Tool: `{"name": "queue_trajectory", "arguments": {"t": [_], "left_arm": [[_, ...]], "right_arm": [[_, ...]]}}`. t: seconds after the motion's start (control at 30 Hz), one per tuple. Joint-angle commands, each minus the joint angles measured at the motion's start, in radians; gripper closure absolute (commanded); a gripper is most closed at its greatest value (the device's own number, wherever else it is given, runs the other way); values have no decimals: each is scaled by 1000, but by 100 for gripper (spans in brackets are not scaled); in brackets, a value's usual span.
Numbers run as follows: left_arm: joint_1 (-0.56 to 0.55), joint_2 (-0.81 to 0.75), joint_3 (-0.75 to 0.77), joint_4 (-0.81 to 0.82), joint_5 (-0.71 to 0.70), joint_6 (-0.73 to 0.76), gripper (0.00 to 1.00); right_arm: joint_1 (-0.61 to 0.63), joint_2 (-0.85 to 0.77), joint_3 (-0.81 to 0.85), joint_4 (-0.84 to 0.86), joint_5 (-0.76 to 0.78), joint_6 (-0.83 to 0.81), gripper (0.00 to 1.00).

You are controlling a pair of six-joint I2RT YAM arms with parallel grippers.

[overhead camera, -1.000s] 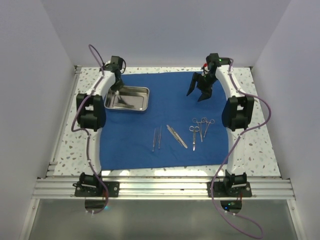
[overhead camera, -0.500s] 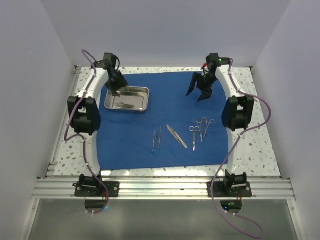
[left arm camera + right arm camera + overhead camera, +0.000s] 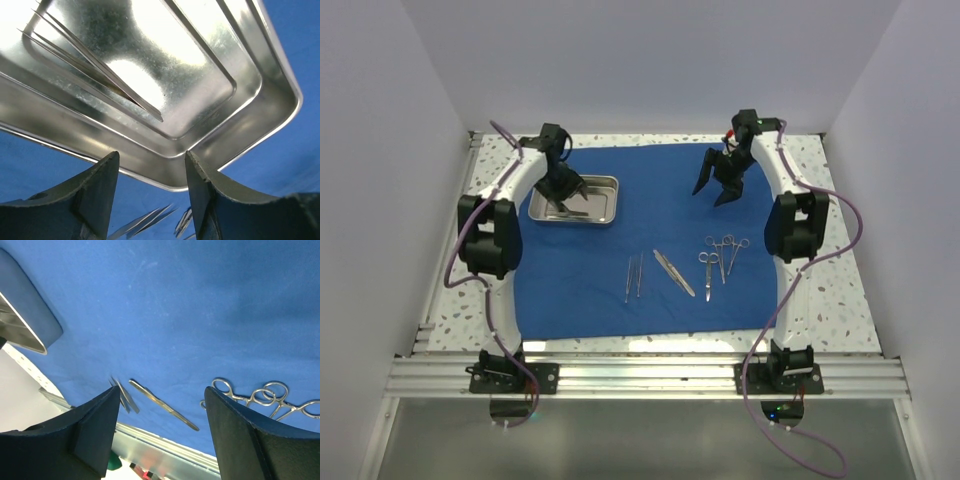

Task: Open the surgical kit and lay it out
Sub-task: Pick up the medical item from the container.

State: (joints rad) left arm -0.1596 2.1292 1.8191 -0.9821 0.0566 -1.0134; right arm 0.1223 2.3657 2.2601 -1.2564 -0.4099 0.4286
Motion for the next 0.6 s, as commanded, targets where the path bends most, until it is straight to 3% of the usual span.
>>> {"name": "queue_trajectory", "arguments": {"t": [0.0,0.2,0.33,0.57], "left_arm": [[-1,-46,-12,14,-101,-57,41],[-8,-25,-36,-50,-195,-36,43],[-15,-34,-104,-4,-198,-42,44],[-43,31,-67,14,-270,-50,46]], "right_arm": [[-1,-97,0,-8,-43,7,28],[-6,-121,-19,-8,-47,7,28],[-6,-125,-25,-9,-50,9,28],[-9,-143,-39,-8,-64,12,29]]}}
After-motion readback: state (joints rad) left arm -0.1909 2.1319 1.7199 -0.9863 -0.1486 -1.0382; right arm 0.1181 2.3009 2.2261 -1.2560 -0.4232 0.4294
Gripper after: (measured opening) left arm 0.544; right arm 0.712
